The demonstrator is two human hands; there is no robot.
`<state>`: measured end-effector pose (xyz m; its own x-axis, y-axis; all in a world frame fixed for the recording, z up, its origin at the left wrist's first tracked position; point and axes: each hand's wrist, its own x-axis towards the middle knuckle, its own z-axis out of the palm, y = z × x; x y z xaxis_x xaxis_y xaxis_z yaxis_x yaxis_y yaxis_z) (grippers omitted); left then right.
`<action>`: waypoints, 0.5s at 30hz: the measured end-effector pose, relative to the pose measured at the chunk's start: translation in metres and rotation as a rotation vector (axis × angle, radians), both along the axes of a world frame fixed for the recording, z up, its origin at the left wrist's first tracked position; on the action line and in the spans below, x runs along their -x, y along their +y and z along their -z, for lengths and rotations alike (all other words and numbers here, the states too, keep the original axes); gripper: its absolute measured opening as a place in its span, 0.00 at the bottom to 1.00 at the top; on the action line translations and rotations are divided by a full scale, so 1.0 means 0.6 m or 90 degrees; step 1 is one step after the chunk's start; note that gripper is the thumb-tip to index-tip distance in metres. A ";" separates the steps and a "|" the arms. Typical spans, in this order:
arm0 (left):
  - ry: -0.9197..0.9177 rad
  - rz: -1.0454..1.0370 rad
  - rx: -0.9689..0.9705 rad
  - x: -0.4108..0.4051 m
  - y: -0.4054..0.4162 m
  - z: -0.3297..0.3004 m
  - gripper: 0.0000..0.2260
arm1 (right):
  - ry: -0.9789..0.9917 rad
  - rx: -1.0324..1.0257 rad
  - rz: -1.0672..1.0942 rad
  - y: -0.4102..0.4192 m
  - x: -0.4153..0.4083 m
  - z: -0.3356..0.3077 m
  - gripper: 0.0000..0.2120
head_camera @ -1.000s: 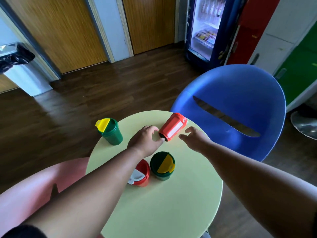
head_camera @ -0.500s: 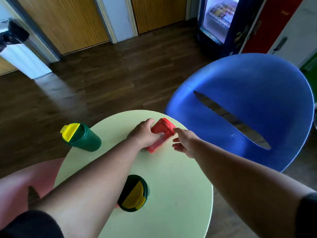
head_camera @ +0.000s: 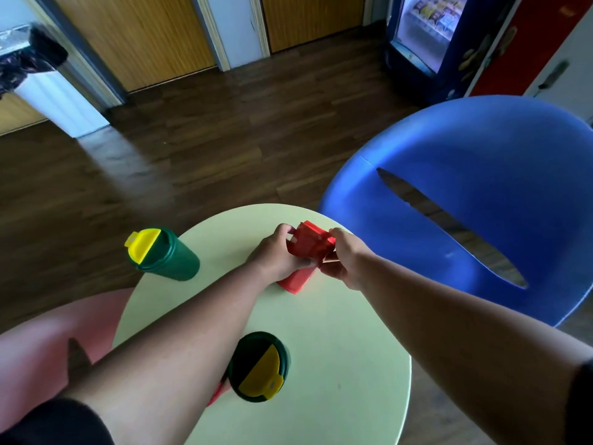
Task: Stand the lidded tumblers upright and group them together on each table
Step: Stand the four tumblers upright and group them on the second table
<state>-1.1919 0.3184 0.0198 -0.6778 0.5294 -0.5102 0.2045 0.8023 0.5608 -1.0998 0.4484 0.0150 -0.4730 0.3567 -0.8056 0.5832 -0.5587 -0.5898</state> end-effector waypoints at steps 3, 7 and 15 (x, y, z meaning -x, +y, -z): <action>0.009 -0.022 -0.022 -0.005 -0.024 -0.024 0.42 | 0.051 -0.088 -0.052 -0.018 0.001 -0.011 0.14; 0.004 -0.037 -0.052 -0.009 -0.070 -0.041 0.44 | 0.094 -0.220 -0.136 -0.054 -0.017 -0.034 0.23; 0.057 0.023 -0.040 -0.027 -0.150 -0.044 0.43 | 0.093 -0.371 -0.316 -0.112 -0.042 -0.059 0.21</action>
